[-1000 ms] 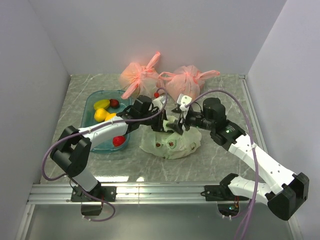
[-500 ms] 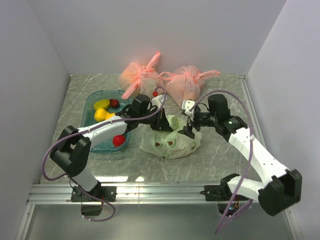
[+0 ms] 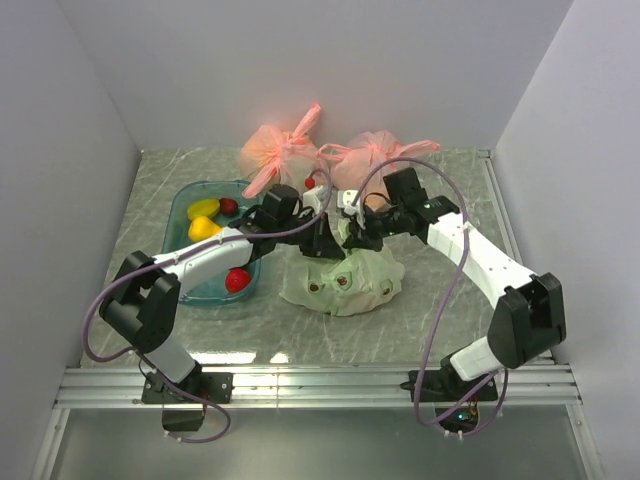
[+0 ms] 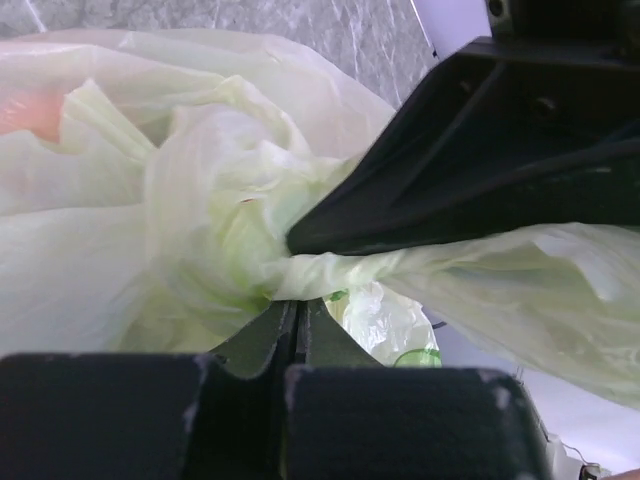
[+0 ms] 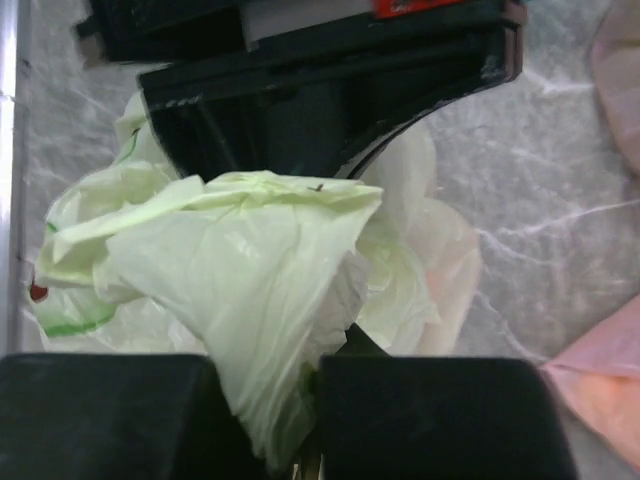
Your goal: Place the fake fruits into the plastic bag and tie a complex knot
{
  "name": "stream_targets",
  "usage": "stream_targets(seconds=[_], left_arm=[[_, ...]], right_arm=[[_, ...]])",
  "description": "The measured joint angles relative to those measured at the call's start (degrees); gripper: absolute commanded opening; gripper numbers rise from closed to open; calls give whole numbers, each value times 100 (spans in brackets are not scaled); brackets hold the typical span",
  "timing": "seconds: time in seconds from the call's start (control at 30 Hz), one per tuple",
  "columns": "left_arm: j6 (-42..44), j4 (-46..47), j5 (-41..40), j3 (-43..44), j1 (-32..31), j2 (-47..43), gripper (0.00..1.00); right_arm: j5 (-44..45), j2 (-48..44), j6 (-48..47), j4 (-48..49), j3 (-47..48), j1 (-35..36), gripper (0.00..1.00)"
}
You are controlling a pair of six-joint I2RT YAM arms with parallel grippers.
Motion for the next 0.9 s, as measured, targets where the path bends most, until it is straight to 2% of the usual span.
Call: stream_targets(seconds=[0.1, 0.17, 0.47, 0.63, 0.73, 0.9], left_arm=[[98, -122, 0, 118, 26, 0, 0], [151, -232, 0, 258, 61, 0, 0], [273, -391, 186, 1062, 249, -142, 0], [396, -538, 343, 1397, 245, -321, 0], [503, -695, 365, 1416, 245, -476, 0], [573, -1027, 378, 1346, 273, -562, 0]], right_arm=[[28, 153, 485, -114, 251, 0, 0], [98, 105, 1167, 39, 291, 0, 0], [1327, -1220, 5563, 1526, -175, -2, 0], [2079, -1821, 7250, 1816, -374, 116, 0], [2577, -2107, 8098, 2046, -625, 306, 0], [3027, -2225, 8968, 2618, -1266, 452, 0]])
